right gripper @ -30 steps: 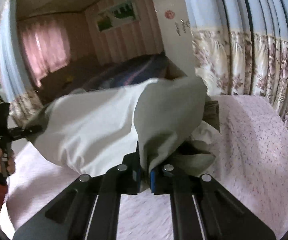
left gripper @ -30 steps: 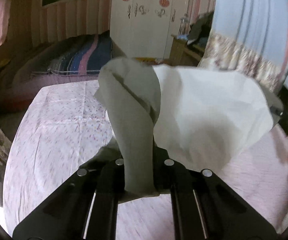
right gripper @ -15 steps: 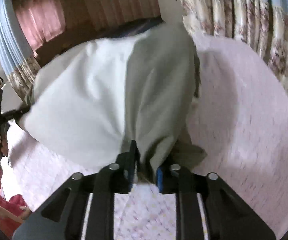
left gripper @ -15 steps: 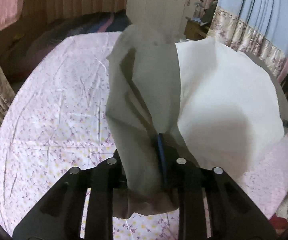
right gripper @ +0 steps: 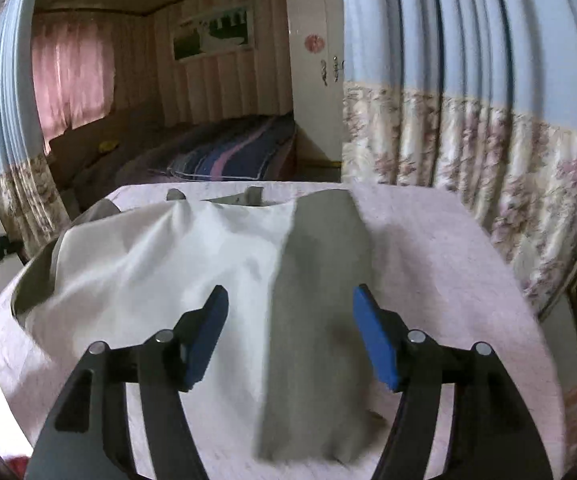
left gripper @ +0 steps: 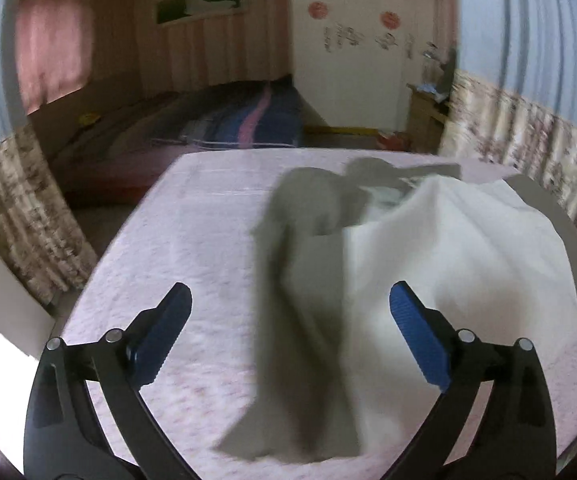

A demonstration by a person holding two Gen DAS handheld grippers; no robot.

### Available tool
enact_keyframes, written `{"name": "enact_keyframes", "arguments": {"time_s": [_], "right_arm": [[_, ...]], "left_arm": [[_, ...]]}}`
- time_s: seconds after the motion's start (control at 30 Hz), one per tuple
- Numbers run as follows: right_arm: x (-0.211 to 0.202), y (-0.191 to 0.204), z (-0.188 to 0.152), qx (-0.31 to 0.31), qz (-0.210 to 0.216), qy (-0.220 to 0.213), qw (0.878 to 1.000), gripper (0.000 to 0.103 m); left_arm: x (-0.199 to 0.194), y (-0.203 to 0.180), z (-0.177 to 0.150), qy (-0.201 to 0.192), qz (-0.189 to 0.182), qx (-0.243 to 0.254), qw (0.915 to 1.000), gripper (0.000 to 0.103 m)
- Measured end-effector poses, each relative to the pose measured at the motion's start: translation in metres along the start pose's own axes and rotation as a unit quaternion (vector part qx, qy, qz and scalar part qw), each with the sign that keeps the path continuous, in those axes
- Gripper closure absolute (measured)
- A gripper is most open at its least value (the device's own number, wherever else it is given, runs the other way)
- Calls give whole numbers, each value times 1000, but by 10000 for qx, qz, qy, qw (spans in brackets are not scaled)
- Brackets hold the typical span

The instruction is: Fold large clothes

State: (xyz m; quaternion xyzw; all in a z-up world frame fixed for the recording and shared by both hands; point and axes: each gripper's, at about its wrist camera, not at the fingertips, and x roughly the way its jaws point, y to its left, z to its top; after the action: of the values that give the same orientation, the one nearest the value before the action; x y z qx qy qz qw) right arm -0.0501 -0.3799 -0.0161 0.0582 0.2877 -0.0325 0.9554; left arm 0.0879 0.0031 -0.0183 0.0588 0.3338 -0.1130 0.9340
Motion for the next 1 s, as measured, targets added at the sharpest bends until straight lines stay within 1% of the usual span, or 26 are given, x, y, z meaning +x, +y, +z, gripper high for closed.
{"name": "enact_keyframes", "arguments": {"time_s": [0.07, 0.1, 0.17, 0.2, 0.27, 0.3, 0.33, 0.37, 0.43, 0.5, 0.57, 0.63, 0.67, 0.7, 0.73, 0.8, 0.87, 1.0], "right_arm": [[20, 14, -5, -141, -9, 131, 9998, 38], [31, 24, -7, -342, -138, 204, 9991, 38], [44, 33, -17, -586, -224, 370, 9973, 38], [54, 36, -21, -703, -334, 519, 9956, 38], [68, 32, -25, -833, -578, 684, 9925, 41], [71, 30, -27, -850, -617, 751, 9916, 41], [76, 26, -29, -791, -611, 845, 9914, 41], [78, 22, -32, -740, -575, 917, 9914, 41], [82, 23, -35, -852, -673, 953, 9895, 41], [87, 27, -36, -1016, -799, 996, 9866, 41], [82, 29, -36, -1042, -840, 953, 9864, 41], [70, 30, -34, -980, -773, 846, 9886, 38], [62, 27, -31, -855, -643, 759, 9914, 38], [52, 24, -29, -692, -499, 667, 9941, 34], [40, 21, -28, -506, -399, 534, 9965, 24], [19, 17, -26, -256, -325, 234, 9989, 16], [-1, 14, -27, -45, -337, 2, 9994, 15], [-22, 8, -37, 322, -311, -41, 9990, 15]], "left_arm": [[8, -24, -3, 83, -44, 167, 9998, 5], [15, -38, -6, 144, -54, 289, 9995, 5], [29, -51, -12, 267, 48, 391, 9989, 5], [40, -56, -16, 423, 73, 412, 9982, 5], [58, -57, -23, 702, 108, 427, 9966, 5], [69, -57, -28, 891, 184, 435, 9949, 5], [75, -56, -31, 1000, 215, 436, 9938, 5], [82, -54, -36, 1075, 251, 427, 9930, 5], [86, -52, -40, 1106, 235, 421, 9927, 4], [86, -54, -40, 1080, 285, 425, 9928, 4], [81, -53, -37, 1065, 310, 415, 9930, 5], [68, -54, -35, 949, 199, 394, 9945, 5], [61, -56, -34, 865, 135, 371, 9955, 4], [50, -59, -32, 750, 73, 345, 9966, 3], [43, -62, -30, 658, 34, 337, 9973, 3], [27, -70, -26, 465, -73, 318, 9984, 3], [14, -80, -22, 318, -169, 344, 9988, 3], [-1, -103, -16, 60, -233, 377, 9990, 3]]}}
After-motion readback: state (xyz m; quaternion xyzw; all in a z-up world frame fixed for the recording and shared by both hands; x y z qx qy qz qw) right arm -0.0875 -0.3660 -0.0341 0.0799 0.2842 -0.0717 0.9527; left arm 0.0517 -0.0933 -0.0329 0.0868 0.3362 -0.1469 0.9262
